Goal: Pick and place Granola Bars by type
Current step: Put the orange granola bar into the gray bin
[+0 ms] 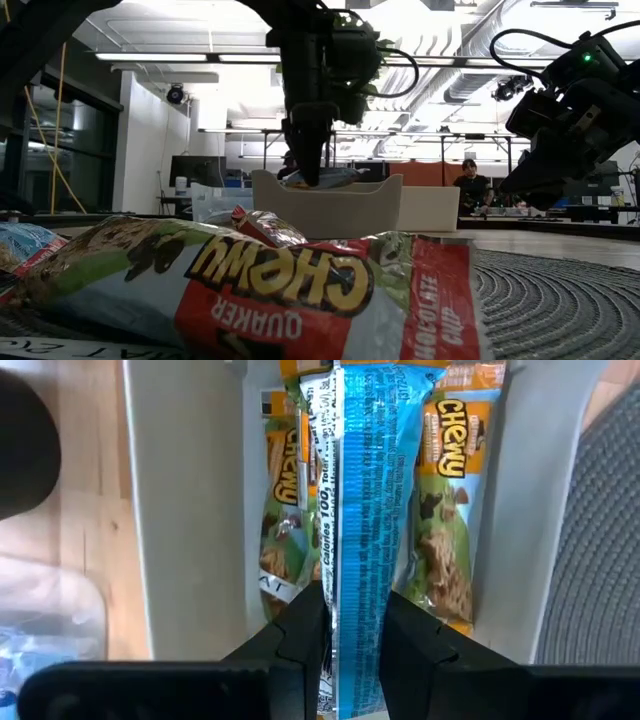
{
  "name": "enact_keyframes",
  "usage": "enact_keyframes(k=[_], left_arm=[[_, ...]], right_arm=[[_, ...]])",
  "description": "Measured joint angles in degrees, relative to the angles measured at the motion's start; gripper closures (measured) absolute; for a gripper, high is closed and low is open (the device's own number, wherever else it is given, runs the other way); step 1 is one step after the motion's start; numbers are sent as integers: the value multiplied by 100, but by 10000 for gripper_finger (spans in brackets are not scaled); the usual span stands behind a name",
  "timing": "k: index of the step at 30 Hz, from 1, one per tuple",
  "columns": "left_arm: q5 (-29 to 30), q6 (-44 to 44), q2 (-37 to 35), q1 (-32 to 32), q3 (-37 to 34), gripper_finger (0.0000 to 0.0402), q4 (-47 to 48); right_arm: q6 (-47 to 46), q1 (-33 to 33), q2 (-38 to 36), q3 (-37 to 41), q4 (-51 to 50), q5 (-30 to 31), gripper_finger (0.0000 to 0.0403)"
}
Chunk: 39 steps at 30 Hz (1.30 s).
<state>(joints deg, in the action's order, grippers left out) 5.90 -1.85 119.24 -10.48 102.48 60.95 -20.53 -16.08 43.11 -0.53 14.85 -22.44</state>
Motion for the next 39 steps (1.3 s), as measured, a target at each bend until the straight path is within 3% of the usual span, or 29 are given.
enact_keyframes(k=[17, 27, 39], left_arm=[[-51, -72, -4, 0, -811, 330, -231], [-64, -310, -4, 2, -841, 327, -291], [-131, -449, -7, 10, -761, 215, -90]], right_arm=[[0, -2, 0, 0, 0, 0, 403], [0, -1, 0, 0, 0, 0, 403], [0, -2, 0, 1, 0, 0, 403]])
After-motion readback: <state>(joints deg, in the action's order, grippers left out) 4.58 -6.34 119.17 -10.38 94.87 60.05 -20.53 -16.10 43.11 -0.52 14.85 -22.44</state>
